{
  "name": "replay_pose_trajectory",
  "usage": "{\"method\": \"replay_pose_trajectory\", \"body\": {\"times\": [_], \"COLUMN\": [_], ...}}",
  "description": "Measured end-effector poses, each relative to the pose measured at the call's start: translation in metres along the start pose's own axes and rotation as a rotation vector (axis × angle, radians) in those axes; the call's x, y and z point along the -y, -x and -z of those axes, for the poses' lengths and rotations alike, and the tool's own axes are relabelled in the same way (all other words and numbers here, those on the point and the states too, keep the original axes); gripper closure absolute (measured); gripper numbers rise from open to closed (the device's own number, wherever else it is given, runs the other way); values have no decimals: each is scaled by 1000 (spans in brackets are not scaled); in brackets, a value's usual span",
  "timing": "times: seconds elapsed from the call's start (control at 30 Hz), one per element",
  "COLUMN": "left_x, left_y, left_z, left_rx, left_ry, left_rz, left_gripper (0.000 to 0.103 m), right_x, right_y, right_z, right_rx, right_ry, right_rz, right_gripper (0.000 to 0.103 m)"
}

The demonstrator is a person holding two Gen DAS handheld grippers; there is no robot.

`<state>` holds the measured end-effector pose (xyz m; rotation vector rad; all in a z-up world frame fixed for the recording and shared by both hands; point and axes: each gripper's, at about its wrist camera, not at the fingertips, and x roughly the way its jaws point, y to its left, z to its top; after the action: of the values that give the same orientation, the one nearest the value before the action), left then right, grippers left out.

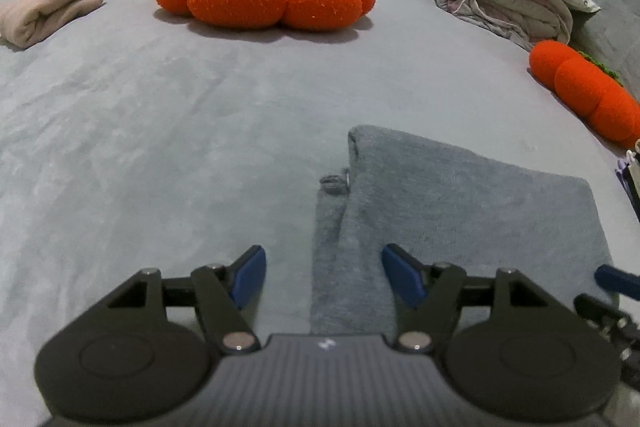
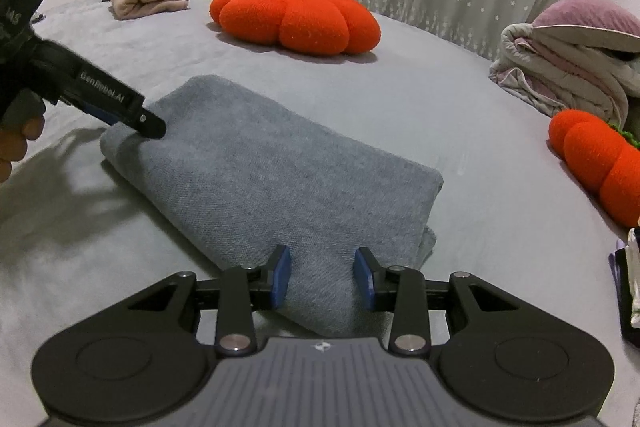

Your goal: Fold clothes

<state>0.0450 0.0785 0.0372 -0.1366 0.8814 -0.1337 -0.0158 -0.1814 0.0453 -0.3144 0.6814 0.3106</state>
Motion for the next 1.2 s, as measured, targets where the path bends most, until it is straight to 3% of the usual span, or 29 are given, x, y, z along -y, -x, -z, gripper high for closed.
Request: {"method": "replay_pose_trajectory", "body": {"times": [0.3,0.47,0.57,0.83,0.9,0.97,1.03,1.2], "left_x": [1,0,1,4,4,4,5,4], "left_y": [0,0,1,2,3,3,3,3], "left_z": [0,1,1,1,1,1,1,2], "left_rx": [1,3,6,11,11,12,14,17], "left_ry": [-17,-29,-37,-42,-40,-39,-40,-42], "left_rz": [-4,-6,-10,-12,-11,-11,-11,-10], "left_gripper": [34,34,34,34,34,34,34,34], "right_x": [41,61,78,82,84,82,79,71], "right_y": [-8,-9,-12,-6,1,3,4,-14], "right_z": [0,6,12,8,6,2,-1,-2], "right_rx": [-43,-87,-122,-96,-45,3,39,-20], "right_ry": [-310,-364,-436,-426,-433,-439,-436,-411], "right_rz": [-133,-116,-89,-51,-27,-29,-38,-22], "right_gripper": [68,68,53,53,58,79,89,89]}}
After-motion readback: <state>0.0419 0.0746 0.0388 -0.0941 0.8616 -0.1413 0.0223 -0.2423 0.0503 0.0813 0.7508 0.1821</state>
